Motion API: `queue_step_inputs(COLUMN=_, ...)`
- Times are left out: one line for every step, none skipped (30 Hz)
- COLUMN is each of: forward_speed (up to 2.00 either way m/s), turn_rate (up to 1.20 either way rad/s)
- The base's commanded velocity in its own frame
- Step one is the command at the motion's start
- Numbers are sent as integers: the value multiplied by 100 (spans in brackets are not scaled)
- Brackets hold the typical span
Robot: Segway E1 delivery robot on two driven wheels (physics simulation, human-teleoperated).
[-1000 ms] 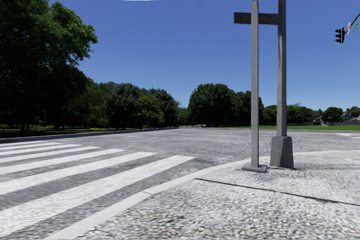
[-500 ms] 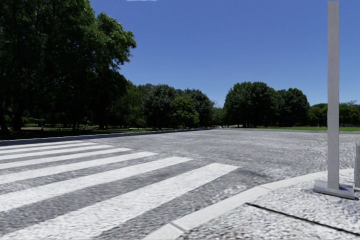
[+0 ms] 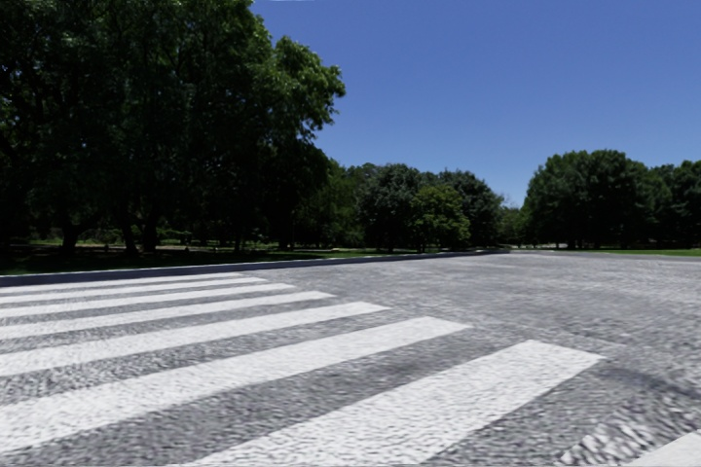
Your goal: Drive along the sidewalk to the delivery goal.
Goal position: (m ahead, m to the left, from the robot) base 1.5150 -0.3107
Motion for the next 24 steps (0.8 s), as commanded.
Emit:
queue_step_inputs(forward_speed=104, turn_rate=57)
queue_step_inputs(forward_speed=103, turn_rate=57)
queue_step_inputs(forward_speed=103, turn_rate=57)
queue_step_inputs(forward_speed=103, turn_rate=57)
queue_step_inputs(forward_speed=103, turn_rate=57)
queue_step_inputs(forward_speed=103, turn_rate=57)
queue_step_inputs(forward_speed=103, turn_rate=57)
queue_step_inputs(forward_speed=103, turn_rate=56)
queue_step_inputs(forward_speed=103, turn_rate=56)
queue_step_inputs(forward_speed=102, turn_rate=55)
queue_step_inputs(forward_speed=102, turn_rate=52)
queue_step_inputs(forward_speed=102, turn_rate=52)
queue_step_inputs(forward_speed=102, turn_rate=49)
queue_step_inputs(forward_speed=102, turn_rate=49)
queue_step_inputs(forward_speed=101, turn_rate=49)
queue_step_inputs(forward_speed=101, turn_rate=48)
queue_step_inputs(forward_speed=101, turn_rate=48)
queue_step_inputs(forward_speed=101, turn_rate=47)
queue_step_inputs(forward_speed=101, turn_rate=40)
queue_step_inputs(forward_speed=101, turn_rate=40)
queue_step_inputs(forward_speed=101, turn_rate=25)
queue_step_inputs(forward_speed=101, turn_rate=11)
queue_step_inputs(forward_speed=101, turn_rate=0)
queue_step_inputs(forward_speed=101, turn_rate=0)
